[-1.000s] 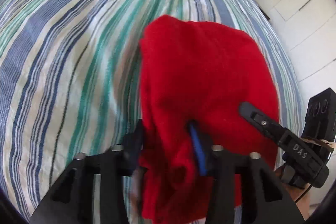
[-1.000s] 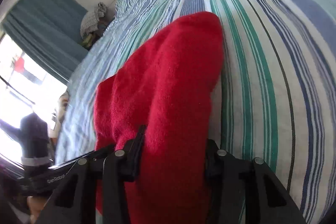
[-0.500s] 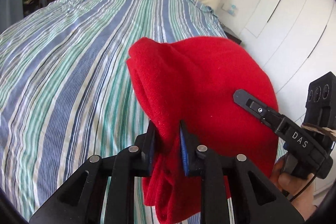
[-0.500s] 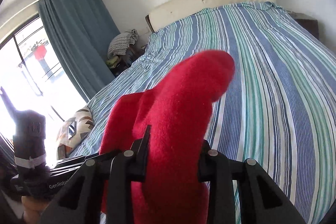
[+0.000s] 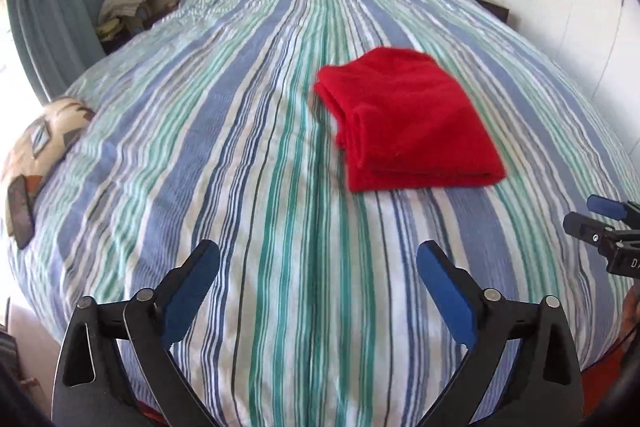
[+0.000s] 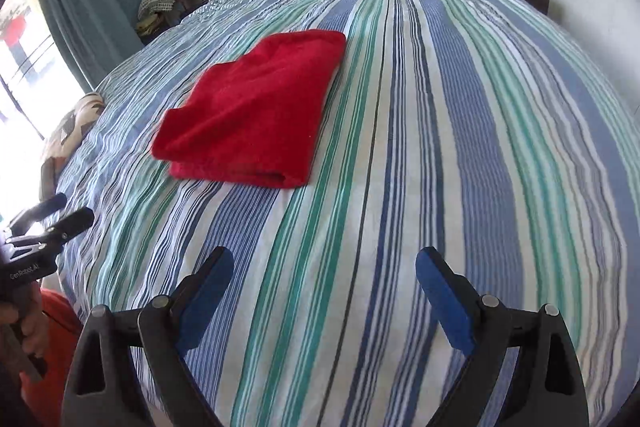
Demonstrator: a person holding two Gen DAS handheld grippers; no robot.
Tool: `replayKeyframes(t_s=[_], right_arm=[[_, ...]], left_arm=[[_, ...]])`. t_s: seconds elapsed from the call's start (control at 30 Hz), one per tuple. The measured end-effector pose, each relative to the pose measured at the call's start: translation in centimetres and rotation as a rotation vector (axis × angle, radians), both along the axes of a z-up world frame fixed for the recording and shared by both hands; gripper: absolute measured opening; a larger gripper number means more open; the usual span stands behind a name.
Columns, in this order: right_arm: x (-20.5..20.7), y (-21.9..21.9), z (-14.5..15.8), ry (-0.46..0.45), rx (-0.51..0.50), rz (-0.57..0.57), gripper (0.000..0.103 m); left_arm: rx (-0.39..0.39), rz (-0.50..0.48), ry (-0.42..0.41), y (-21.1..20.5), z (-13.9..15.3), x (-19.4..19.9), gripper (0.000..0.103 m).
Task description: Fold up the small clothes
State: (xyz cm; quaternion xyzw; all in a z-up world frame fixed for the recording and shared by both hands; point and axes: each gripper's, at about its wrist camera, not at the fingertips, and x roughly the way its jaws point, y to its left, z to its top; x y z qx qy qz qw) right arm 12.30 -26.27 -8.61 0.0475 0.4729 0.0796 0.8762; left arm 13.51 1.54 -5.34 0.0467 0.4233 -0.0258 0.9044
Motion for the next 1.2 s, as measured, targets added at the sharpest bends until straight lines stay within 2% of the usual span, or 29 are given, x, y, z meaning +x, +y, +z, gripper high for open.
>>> replayKeyframes(t_s=[0.07,0.13,0.23,0.33,0.53,0.7,0.83,0.93,1.2], right_arm=[[-2.3,-0.2,2.3,-0.036,-0.03,-0.003,0.095],[-4.2,-0.4,4.5,-0.061,-0.039,-0.019,0.101],[-6.6,-0.5,7.1,-0.085,-0.024,-0.036,0.102],[-8.3,-0.1,8.5,-0.088,-0.041,-0.021,0.102],[-9.9,1.3,9.2,-0.076,-0.112,0.039,0.102],[-11.0,2.1,9.7,-0.064,-0.103,0.06,0.102],[-11.8,2.9,10.4,-0.058,-0.127,0.083,0.102],[-12.5,3.2,11.0,-0.054,-0.117,0.097,0.102],[-13.5,4.0,11.6,-0.038,-0.095,0.122,0.102]], left_arm=[[0.003,0.004,-0.029,-1.1,2.1,-1.6,0.102],[-0.01,-0.001,-0.013,-1.9,3.8,-2.4,0.102],[-0.03,-0.008,0.015,-2.4,5.1,-3.8,0.102],[0.013,0.01,0.001,-3.1,5.9,-5.6,0.102],[0.065,0.051,-0.007,-3.5,6.4,-7.3,0.102],[0.086,0.087,0.028,-3.5,6.3,-7.8,0.102],[0.087,0.081,0.073,-3.6,6.3,-8.4,0.102],[0.096,0.073,0.077,-3.7,6.6,-9.2,0.102],[0.055,0.045,0.107,-3.4,7.1,-10.6,0.102]])
